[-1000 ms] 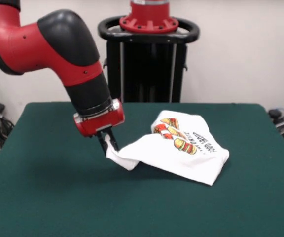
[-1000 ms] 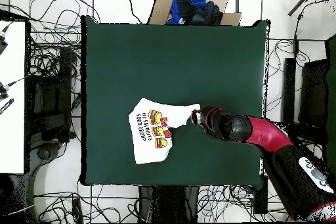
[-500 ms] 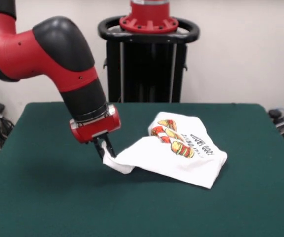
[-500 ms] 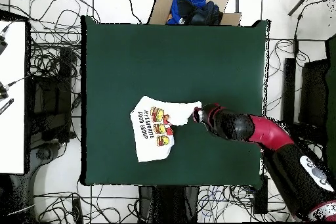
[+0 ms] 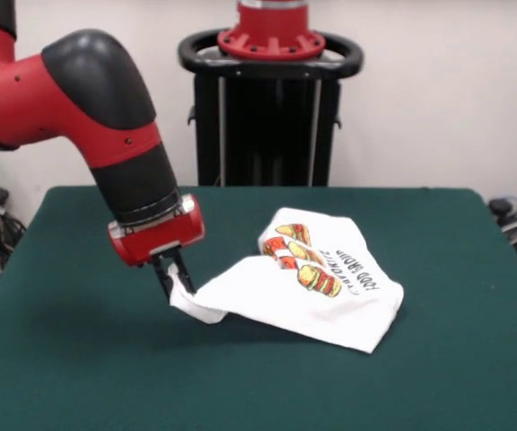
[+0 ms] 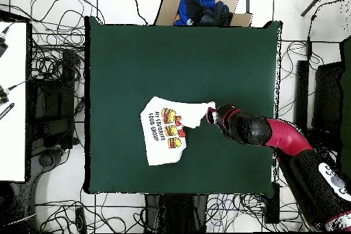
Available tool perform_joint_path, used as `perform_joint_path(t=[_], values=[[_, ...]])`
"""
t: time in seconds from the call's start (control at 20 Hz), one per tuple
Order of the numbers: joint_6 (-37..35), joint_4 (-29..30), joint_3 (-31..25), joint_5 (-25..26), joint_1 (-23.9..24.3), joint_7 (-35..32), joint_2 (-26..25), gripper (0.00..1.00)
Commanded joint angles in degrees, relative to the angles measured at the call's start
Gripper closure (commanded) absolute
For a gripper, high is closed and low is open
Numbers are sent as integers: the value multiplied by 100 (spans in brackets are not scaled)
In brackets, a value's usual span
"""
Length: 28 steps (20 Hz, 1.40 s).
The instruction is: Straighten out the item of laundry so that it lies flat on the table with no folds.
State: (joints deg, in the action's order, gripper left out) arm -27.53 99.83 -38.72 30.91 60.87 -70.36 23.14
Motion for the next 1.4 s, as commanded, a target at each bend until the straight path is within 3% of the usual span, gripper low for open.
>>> perform_joint_path(t=[0.05,0.1,0.15,0.65,1.05,1.25,1.4], values=[[-648,-658,-348,399,-21,1236,-84,100],[-664,-663,-337,400,-30,1246,-78,100],[-679,-667,-327,402,-40,1256,-72,0],[-676,-569,-58,470,-251,968,243,0],[-1515,604,-353,-472,-265,260,1592,0],[-1419,1003,-378,-679,-364,-115,1809,0],[-1245,1149,-233,-697,-490,-316,1677,0]])
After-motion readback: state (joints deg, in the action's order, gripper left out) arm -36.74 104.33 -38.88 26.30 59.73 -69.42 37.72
